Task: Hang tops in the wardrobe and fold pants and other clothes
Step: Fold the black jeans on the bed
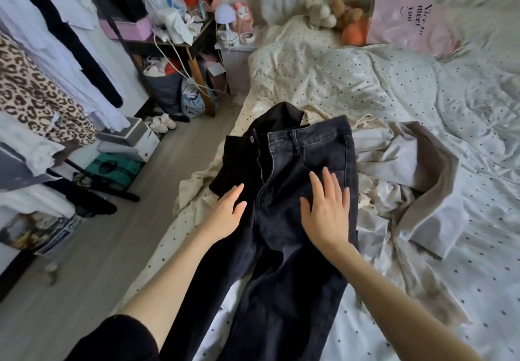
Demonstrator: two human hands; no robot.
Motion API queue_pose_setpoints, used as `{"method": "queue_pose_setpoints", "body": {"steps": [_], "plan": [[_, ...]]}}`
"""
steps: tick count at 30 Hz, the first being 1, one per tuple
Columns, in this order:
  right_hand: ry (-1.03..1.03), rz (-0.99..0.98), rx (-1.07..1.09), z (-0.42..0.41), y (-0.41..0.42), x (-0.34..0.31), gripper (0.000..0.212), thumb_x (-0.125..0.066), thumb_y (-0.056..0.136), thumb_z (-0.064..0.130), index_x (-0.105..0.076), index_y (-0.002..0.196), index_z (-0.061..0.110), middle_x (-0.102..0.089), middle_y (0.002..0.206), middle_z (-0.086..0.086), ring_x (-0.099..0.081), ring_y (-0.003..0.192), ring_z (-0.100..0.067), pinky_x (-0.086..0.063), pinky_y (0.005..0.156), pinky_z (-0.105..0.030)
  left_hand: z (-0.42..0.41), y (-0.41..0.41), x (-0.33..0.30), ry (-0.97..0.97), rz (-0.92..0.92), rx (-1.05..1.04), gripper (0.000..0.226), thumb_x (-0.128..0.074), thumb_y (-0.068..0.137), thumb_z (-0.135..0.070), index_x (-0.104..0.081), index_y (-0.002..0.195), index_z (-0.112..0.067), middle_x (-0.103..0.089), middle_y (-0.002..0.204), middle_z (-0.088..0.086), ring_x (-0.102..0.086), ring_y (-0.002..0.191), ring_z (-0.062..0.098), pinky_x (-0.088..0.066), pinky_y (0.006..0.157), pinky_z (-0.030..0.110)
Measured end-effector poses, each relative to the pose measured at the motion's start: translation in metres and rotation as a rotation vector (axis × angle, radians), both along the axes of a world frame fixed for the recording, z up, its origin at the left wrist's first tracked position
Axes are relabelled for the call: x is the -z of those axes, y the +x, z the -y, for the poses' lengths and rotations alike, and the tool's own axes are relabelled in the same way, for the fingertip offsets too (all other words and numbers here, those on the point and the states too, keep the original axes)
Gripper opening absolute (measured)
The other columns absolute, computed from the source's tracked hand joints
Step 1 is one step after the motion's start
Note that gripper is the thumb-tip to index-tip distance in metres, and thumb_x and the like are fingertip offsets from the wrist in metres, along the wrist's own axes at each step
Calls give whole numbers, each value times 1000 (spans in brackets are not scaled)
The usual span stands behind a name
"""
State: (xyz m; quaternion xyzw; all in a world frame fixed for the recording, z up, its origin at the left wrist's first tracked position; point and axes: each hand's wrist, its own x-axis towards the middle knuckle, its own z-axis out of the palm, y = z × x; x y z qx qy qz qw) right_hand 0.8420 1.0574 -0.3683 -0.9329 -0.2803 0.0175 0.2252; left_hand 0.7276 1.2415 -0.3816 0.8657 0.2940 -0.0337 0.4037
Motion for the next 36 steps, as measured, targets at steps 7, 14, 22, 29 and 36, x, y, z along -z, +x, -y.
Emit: {"method": "queue_pose_setpoints", "body": {"steps": [7,14,22,29,36], "plan": [[-116,-228,-115,38,-131,18,56,-38,100,30,-16,150,20,-14,158,-2,-7,146,-18,-7,119,-45,52,-160,23,-37,-112,-27,53,-39,100,-26,-20,149,-22,-17,157,-3,-18,143,11,-16,112,24],[-200,-392,-110,97,-275,57,57,-41,99,28,-17,150,19,-19,156,0,-14,145,-17,-17,117,-39,130,-306,69,11,-114,47,49,-39,100,-17,-28,147,-23,-14,157,-6,-25,141,11,-26,107,19],[-314,-758,53,179,-411,134,50,-42,98,30,-27,144,15,-41,142,-8,-46,125,-27,-41,96,-39,204,-445,132,67,-268,122,55,-43,98,-15,-23,149,-16,-10,158,1,-16,144,13,-23,112,25],[16,-1120,478,175,-443,176,47,-52,96,24,-38,137,4,-63,112,-12,-59,100,-25,-48,88,-38,193,-439,151,213,-345,0,64,-45,95,-6,-10,148,-1,-18,155,15,-21,142,22,-19,111,23],[118,-1192,546,178,-457,193,13,-52,93,12,-58,87,3,-52,65,-6,-47,61,-21,-39,66,-35,192,-441,168,333,-604,-113,42,-49,95,-19,-40,134,-7,-58,122,11,-51,115,29,-28,95,40]]}}
